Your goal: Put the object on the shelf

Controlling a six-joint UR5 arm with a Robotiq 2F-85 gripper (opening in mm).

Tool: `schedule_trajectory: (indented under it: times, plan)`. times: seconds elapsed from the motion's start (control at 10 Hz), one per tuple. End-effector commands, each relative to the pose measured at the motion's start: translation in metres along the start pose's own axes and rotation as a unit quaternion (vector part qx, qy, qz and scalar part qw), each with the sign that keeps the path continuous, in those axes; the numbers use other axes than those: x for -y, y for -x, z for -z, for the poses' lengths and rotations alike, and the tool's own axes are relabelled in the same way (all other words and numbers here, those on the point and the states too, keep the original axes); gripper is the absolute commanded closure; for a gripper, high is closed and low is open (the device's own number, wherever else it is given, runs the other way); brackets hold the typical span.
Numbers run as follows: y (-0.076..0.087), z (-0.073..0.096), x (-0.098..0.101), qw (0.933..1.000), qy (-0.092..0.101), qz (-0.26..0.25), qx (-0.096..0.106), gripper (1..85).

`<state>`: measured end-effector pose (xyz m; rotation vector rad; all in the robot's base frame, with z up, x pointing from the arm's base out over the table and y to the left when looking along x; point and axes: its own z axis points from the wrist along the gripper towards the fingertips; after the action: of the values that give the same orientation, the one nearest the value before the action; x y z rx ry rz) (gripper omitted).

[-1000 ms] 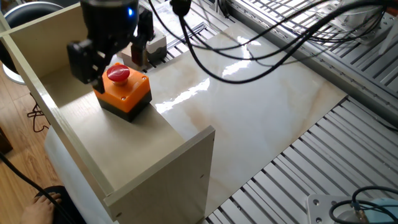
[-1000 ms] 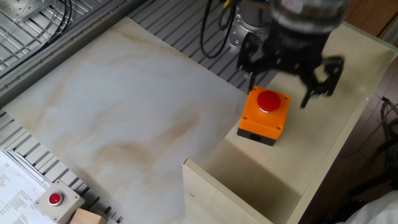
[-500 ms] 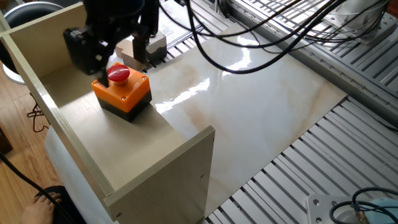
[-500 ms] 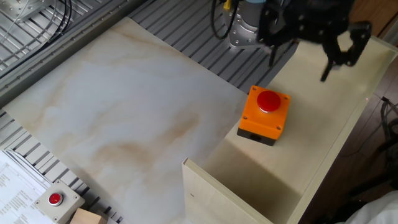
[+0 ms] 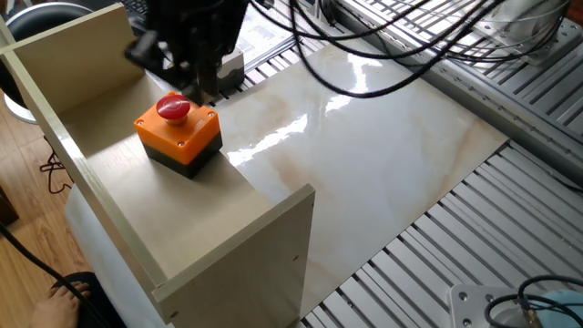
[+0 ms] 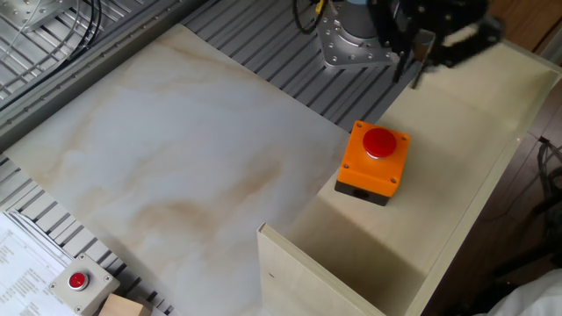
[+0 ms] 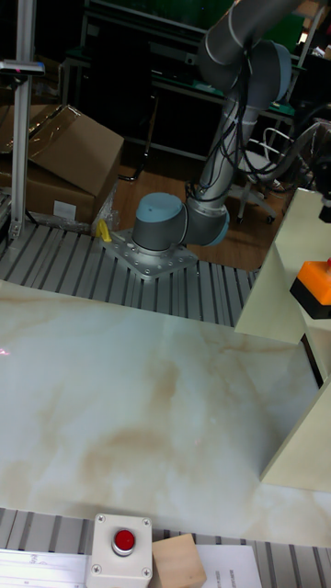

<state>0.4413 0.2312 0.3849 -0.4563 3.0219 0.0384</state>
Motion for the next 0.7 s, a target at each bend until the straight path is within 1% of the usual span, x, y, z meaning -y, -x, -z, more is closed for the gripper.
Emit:
schedule_trajectory:
  times: [0.0, 0.1, 0.2, 0.3, 0.4, 0.5, 0.6]
  plan:
    - [-0.018, -0.022, 0.039, 0.9972, 0.028, 0.068, 0.014, 84.0]
    - [-0.02, -0.022, 0.043, 0.9989, 0.02, 0.042, 0.009, 84.0]
    - [-0.021, -0.022, 0.05, 1.0, 0.007, 0.004, 0.006, 84.0]
    - [-0.025, -0.022, 0.069, 0.9994, -0.029, -0.017, -0.001, 84.0]
    - [-0.022, -0.021, 0.076, 0.999, -0.044, -0.013, 0.005, 84.0]
    - [-0.012, -0.031, 0.088, 0.9989, -0.036, 0.026, 0.016, 84.0]
    - [-0.004, -0.043, 0.118, 0.9968, -0.024, 0.072, 0.026, 84.0]
